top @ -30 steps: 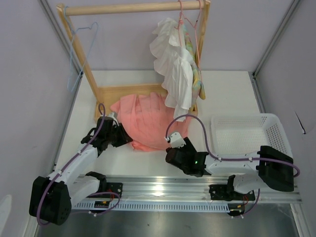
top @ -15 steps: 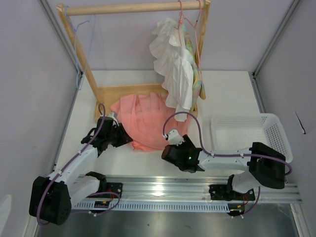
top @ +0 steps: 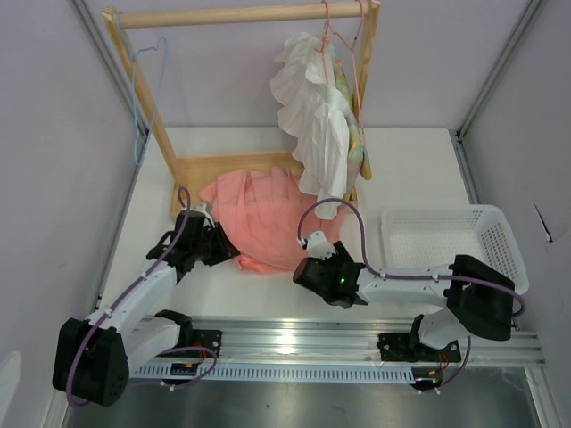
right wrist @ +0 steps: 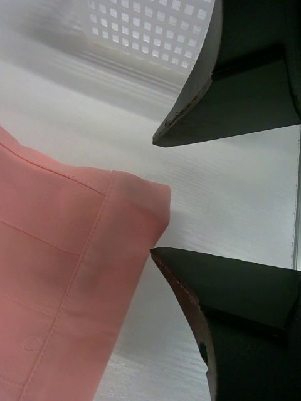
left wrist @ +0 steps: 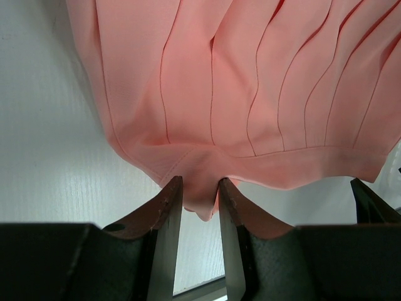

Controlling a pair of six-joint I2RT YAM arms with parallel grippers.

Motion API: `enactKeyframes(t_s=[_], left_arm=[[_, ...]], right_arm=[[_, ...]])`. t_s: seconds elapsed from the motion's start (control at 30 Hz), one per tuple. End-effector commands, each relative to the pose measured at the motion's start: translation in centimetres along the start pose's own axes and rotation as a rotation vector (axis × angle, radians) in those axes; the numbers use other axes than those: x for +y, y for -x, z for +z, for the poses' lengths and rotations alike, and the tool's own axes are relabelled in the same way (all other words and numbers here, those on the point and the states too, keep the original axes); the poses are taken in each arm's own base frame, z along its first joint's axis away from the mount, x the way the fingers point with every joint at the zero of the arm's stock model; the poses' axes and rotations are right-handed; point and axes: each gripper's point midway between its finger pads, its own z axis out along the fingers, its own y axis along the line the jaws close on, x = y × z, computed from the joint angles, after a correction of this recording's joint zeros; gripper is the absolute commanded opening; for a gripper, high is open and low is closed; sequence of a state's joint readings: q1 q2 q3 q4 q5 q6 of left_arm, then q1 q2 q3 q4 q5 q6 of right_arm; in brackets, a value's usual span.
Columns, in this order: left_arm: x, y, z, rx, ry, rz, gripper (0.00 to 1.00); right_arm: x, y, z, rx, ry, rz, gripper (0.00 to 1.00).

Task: Place the skirt on the hanger

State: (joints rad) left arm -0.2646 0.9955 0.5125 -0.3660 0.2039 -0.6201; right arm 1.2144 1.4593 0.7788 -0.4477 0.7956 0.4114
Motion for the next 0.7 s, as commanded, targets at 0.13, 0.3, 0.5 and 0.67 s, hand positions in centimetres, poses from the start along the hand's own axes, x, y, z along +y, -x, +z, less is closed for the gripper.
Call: enactKeyframes(t_s=[0.13,0.3,0.5,0.67], left_arm=[[-0.5,0.4,0.0,-0.022,-0.017,0.015,0.35],[-0.4,0.3,0.0,-0.02,-0.012,0.013,0.35],[-0.2,-0.1,0.5,-0.011,-0.004,0.008,0.34],[0.1,-0.5,0.9,-0.012,0.006,0.0,0.34]], right_arm=[[0.3,1.0,0.3,-0.016,-0.016,0.078,0.71],[-0.1,0.3,1.5,-0.001,-0.029,0.092,0.71],[-0.5,0.7,2.4,-0.014,-0.04,0.11,0.7],[-0.9,0.6,3.1,-0.015,-0.047,0.118,0.65]])
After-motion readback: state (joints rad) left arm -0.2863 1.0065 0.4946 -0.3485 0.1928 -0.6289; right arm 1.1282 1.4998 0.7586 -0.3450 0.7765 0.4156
